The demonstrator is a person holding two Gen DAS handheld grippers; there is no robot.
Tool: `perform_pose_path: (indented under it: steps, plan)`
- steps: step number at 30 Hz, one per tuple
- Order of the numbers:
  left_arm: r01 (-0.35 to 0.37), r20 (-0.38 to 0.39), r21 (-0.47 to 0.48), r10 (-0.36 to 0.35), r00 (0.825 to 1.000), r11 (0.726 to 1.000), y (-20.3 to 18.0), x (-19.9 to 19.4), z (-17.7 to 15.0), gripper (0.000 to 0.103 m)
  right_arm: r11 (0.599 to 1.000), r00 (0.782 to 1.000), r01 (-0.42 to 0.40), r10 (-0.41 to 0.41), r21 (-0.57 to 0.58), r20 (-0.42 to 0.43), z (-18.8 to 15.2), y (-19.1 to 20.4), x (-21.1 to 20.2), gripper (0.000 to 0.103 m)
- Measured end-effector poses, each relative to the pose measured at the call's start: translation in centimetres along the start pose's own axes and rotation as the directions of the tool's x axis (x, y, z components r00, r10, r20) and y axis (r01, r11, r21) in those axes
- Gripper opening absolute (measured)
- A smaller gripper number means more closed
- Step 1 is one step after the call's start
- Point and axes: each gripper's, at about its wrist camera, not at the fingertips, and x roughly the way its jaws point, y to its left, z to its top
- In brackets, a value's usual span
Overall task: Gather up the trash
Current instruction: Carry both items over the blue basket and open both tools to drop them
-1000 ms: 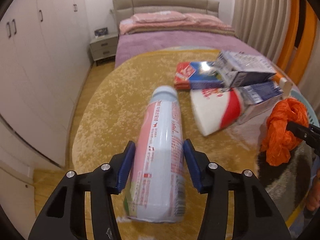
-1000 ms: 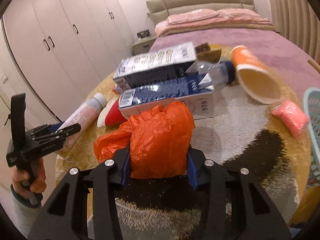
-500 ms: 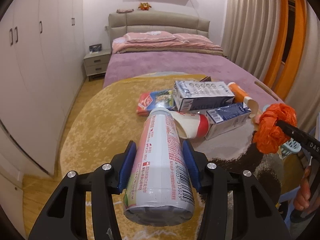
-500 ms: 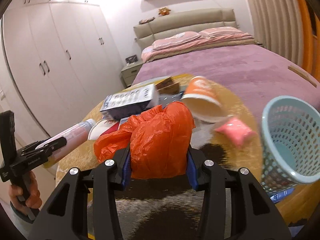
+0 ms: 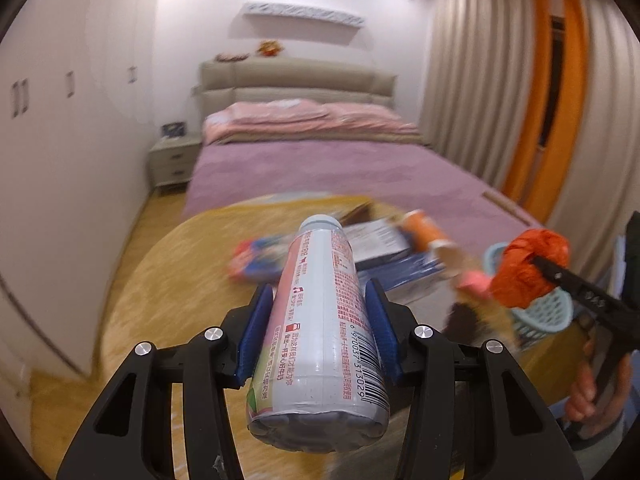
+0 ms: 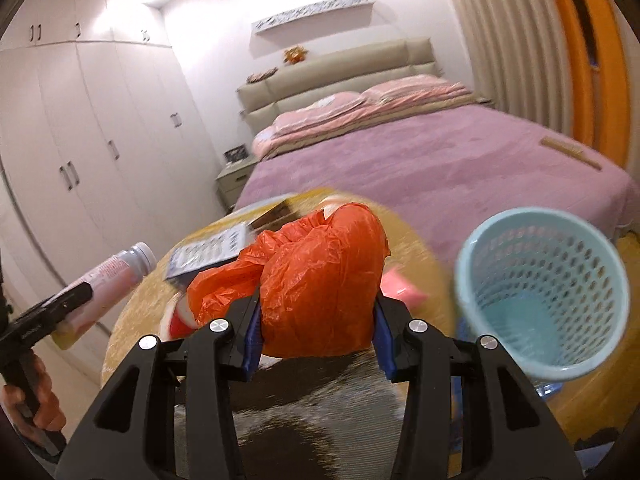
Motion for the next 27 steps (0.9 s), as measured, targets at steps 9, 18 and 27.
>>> perform_pose_path:
  steps: [9,18,27]
  plan:
    - [0.272,-0.026,0.081,-0.271,0.962,0.959,-11.0,6.4,2.8,0.047,0.933,0.944,0.322,-0.330,0.159,0.022,0.8,-9.8,-1.9,0.042]
    - [0.434,-0.173,0.115,-0.412,0.895,0.894,-22.0,14.8,2.0,0.047,0.821,0.877,0.480,-0.459,0.310,-0.141,-1.8,-19.1,0.1,0.042]
    - [0.464,-0.325,0.094,-0.413,0.851,0.881,-27.4,21.1,-0.9,0.047,0.785,0.838,0.543,-0.486,0.299,-0.246,-3.5,-23.0,2.4,0.044]
